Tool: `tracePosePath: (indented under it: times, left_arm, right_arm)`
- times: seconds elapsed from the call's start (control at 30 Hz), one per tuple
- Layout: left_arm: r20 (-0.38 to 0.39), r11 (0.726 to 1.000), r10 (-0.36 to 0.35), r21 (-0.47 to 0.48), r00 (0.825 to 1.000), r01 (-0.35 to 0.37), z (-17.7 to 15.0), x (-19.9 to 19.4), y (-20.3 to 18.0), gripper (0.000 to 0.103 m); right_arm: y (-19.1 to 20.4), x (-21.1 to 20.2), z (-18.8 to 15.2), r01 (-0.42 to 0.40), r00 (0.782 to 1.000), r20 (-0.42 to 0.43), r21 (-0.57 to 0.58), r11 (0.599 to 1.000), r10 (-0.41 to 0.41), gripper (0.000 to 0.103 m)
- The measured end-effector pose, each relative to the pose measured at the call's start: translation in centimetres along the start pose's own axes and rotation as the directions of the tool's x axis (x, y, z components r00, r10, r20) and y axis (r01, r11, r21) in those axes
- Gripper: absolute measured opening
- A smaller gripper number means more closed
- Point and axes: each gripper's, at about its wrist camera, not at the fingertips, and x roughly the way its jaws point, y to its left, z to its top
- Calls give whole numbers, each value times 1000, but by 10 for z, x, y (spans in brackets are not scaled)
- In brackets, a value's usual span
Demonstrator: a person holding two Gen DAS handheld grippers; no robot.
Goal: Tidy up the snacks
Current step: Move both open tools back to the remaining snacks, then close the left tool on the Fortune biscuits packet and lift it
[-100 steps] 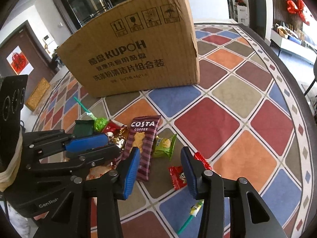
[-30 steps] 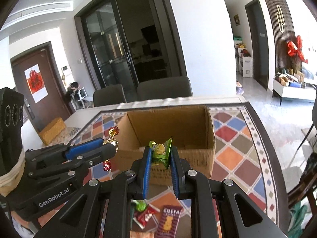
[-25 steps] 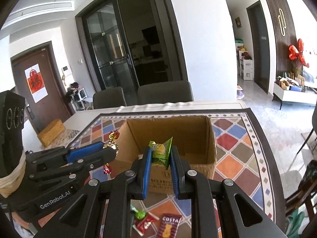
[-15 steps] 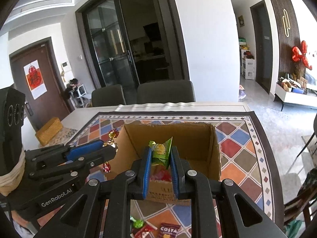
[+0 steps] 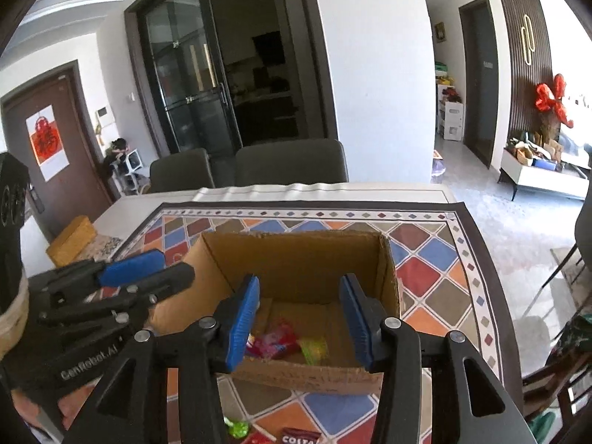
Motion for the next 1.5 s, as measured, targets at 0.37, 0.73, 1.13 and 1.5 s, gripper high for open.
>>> tracePosePath:
  times: [0.37, 0.73, 1.13, 1.5]
  left_arm:
    - [59, 1000, -3, 28, 998, 1, -28, -48, -15, 49]
    - [78, 998, -42, 51, 996, 38, -59, -77, -36, 53]
    - [-6, 998, -67, 6, 998, 67, -111, -82, -38, 54]
    - [-129, 993, -110, -49, 986, 105, -170, -70, -34, 54]
  right_arm:
    - [2, -47, -24, 7, 999, 49, -1, 1000, -7, 50]
    - [6, -85, -52, 22, 996, 82, -6, 1000, -22, 51]
    - [3, -87, -99, 2, 1000, 5, 15, 1000, -2, 53]
    - [9, -75, -149, -10, 993, -117, 26, 1000, 13, 53]
